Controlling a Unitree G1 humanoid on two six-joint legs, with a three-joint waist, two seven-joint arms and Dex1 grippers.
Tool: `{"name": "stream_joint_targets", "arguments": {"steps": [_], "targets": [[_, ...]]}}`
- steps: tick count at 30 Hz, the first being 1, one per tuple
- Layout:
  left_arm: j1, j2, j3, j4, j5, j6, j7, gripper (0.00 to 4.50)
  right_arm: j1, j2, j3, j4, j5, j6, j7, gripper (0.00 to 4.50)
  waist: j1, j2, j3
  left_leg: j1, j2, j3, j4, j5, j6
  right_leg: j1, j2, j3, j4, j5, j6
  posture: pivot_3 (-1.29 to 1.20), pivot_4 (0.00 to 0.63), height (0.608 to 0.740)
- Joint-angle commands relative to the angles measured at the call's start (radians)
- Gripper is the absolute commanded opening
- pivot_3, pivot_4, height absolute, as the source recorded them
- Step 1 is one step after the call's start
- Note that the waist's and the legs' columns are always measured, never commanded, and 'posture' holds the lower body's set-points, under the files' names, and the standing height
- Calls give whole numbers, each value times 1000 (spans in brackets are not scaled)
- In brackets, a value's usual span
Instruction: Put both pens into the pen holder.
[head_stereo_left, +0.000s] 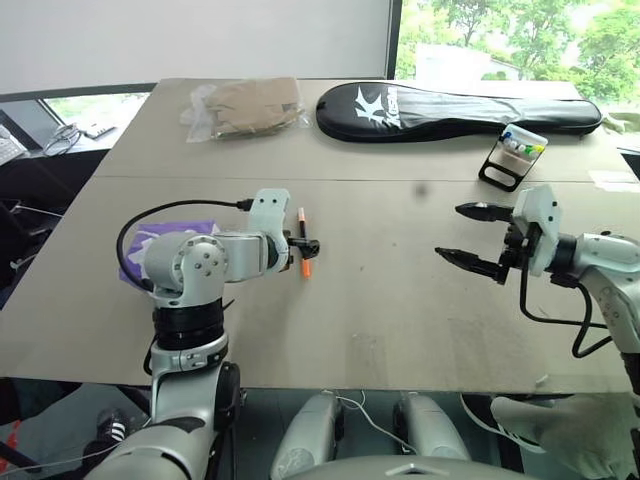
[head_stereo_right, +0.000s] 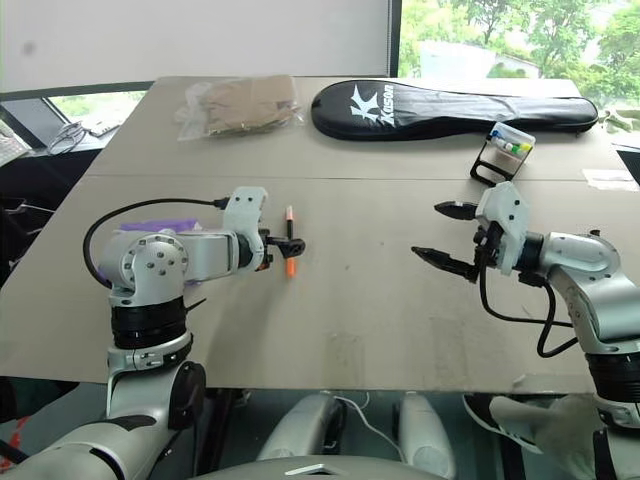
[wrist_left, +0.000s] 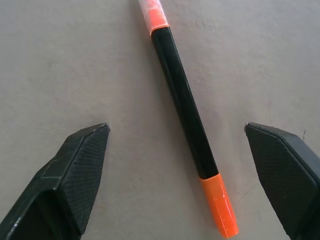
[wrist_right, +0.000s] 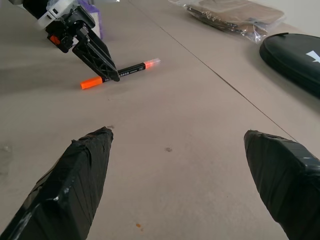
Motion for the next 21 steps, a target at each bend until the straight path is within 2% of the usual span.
{"name": "stream_joint_targets", "arguments": {"steps": [1, 2, 6, 8, 9, 10, 15, 18, 21], "targets": [[1, -6, -82, 44, 31, 8, -75, 3357, 23, -4, -6, -83, 10, 36, -15, 4500, 8, 0, 0, 0, 0, 0, 0, 0, 0, 0, 0, 0, 0, 0, 0, 0, 150, 740], [4, -6, -87, 45, 38, 9, -88, 3107, 30, -1, -6, -91, 16, 47, -17, 4500, 12, 0, 0, 0, 0, 0, 0, 0, 0, 0, 0, 0, 0, 0, 0, 0, 150, 740], [26, 28, -146, 9, 57, -10, -160, 1655, 51, 18, 6, -105, 18, 69, -25, 4500, 21, 0, 0, 0, -1, 0, 0, 0, 0, 1, -1, 0, -1, 0, 0, 0, 150, 740], [47, 60, -182, -28, 67, -26, -203, 840, 40, 39, 12, -96, 15, 74, -41, 4500, 20, 0, 0, 0, -2, 0, 0, 0, 0, 1, -2, 0, -1, 0, 0, 0, 150, 740], [52, 70, -194, -38, 74, -33, -218, 249, 37, 45, 13, -92, 14, 75, -45, 4500, 20, 0, 0, 0, -2, 0, 0, 0, 0, 1, -2, 0, -2, 0, 0, 0, 150, 740], [58, 77, -200, -46, 80, -38, -233, 111, 31, 52, 14, -87, 14, 77, -48, 4500, 20, 0, 0, 0, -2, 0, 0, 0, 0, 1, -2, 0, -2, 0, 0, 0, 150, 740], [128, 143, -163, -194, 89, -148, -332, 111, -20, 108, 27, -71, 68, 176, -79, 4500, 14, 0, 0, 0, -1, -1, 0, 0, 0, 1, -2, 0, -1, 0, 0, 0, 150, 740], [243, 176, -108, -353, 75, -468, -540, 111, -75, 179, -8, -69, 235, 406, -148, 4500, 3, -2, 1, -1, 0, 0, -1, 0, 0, -1, -1, 2, -2, 0, 0, 0, 150, 740], [368, 309, -148, -464, 94, -691, -799, 111, -151, 253, -30, -42, 386, 577, -194, 4500, -6, -3, 2, -3, 1, -1, -1, 0, -1, -2, -1, 3, -3, 0, -1, 0, 150, 740]]}}
